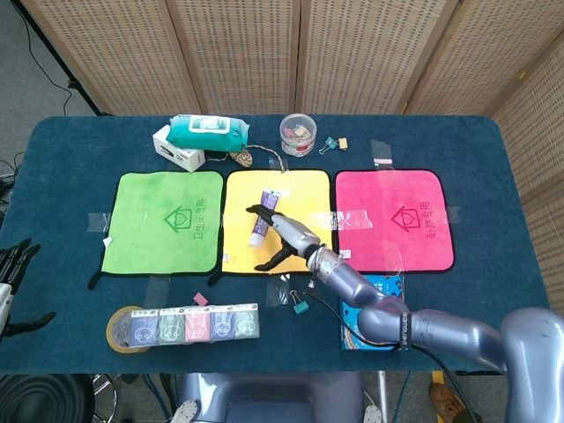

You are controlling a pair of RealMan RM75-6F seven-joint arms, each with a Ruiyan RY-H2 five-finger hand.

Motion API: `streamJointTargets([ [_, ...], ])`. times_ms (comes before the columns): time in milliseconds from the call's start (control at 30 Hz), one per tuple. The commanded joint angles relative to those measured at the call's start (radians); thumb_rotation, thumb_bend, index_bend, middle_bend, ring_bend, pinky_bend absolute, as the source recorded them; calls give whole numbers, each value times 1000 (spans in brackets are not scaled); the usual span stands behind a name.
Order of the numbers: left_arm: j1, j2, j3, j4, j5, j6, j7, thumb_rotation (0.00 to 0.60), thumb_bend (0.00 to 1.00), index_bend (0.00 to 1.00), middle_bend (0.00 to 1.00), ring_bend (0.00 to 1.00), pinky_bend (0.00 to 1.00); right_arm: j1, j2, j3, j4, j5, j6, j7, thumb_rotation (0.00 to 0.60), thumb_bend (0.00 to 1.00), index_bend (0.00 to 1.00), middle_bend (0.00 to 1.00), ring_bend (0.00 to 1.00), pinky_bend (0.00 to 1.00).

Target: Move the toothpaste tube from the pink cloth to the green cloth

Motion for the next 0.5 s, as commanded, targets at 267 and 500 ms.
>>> streamJointTargets([
  [267, -179, 79, -36, -8, 121, -148, -57, 600, 0, 0, 0, 0, 0, -269, 353, -129, -275, -258, 263, -94, 600, 0, 0, 0, 0, 0],
  [500, -379, 89, -79, 25, 210, -314, -107, 600, 0, 0, 0, 0, 0, -436, 460, -243, -279, -404, 421, -92, 600, 0, 0, 0, 0, 0],
])
